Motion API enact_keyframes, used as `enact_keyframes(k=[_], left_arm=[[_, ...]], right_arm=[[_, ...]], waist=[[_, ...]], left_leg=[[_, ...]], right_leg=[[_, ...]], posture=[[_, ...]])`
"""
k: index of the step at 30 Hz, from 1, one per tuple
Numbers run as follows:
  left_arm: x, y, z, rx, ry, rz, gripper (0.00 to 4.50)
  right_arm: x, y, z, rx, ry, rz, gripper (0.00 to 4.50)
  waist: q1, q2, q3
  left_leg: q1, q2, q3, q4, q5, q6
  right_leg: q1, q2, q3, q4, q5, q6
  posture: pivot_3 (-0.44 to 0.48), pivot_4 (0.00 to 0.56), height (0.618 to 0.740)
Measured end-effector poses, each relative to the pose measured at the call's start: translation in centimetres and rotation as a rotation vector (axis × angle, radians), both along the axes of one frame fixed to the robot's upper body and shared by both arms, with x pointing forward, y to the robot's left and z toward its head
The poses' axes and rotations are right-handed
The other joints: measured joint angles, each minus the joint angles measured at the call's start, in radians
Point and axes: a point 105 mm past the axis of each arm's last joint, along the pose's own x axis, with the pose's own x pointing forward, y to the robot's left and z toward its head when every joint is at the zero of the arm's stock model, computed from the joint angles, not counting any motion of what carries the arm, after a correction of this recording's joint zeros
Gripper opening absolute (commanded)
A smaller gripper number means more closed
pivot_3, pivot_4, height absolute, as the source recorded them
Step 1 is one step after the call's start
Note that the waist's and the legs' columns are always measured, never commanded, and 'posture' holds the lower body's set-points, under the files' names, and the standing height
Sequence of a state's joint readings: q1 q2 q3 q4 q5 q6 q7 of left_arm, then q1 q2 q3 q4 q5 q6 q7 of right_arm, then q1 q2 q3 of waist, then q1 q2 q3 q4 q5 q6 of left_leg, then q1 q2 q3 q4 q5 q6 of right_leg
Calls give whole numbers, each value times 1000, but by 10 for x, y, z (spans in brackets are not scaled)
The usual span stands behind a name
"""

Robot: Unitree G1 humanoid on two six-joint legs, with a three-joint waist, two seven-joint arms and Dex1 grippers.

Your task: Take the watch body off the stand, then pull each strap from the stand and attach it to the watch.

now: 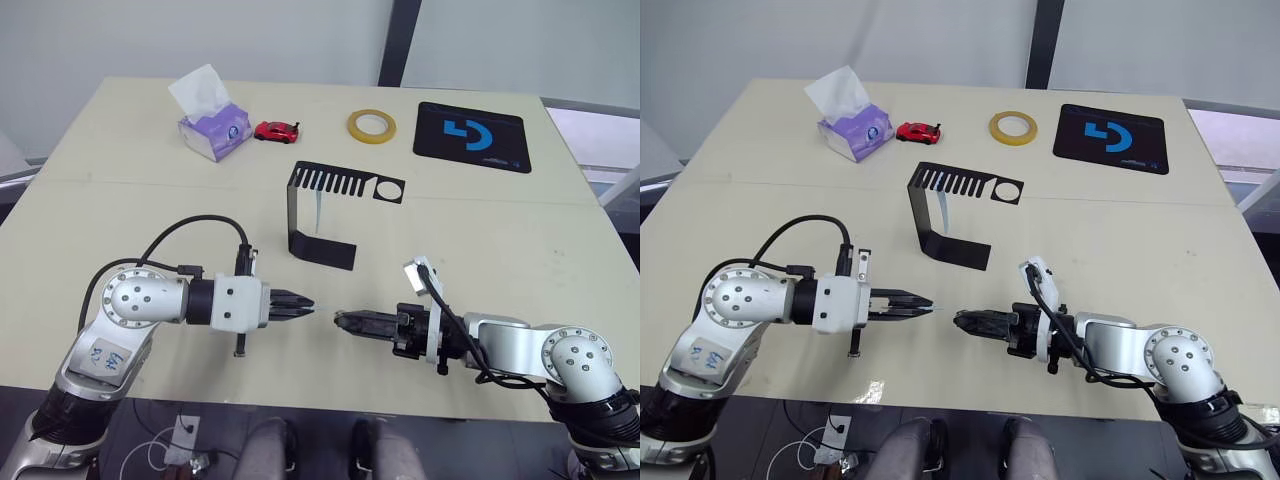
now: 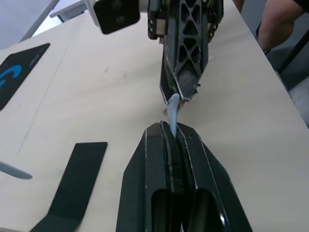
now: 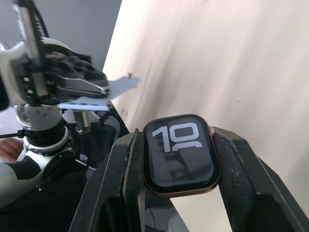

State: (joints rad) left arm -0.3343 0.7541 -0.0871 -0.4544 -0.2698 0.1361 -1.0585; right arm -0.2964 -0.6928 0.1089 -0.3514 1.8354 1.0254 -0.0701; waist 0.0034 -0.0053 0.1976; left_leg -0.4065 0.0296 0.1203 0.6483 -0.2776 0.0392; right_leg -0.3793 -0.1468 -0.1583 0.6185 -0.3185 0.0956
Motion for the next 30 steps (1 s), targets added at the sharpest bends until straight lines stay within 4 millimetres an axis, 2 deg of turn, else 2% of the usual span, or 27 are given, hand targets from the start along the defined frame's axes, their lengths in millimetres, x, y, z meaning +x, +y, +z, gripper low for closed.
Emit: enact_keyframes(k=[14,30], left_arm=[[0,-13,-3,31,11,-39,0],[0,-10,-9,66,21,-24,0]], right_arm=[[0,1,1,4,-5,3,1651],[1,1,0,1,-2,-2,1651]], waist=[[1,0,0],[-1,0,0]], left_leg=[[0,0,0,0,1,-2],[0,0,0,0,1,-2]], right_leg=[[0,0,0,1,0,0],[0,0,0,1,0,0]], posture=[[0,150,740],[0,150,740]])
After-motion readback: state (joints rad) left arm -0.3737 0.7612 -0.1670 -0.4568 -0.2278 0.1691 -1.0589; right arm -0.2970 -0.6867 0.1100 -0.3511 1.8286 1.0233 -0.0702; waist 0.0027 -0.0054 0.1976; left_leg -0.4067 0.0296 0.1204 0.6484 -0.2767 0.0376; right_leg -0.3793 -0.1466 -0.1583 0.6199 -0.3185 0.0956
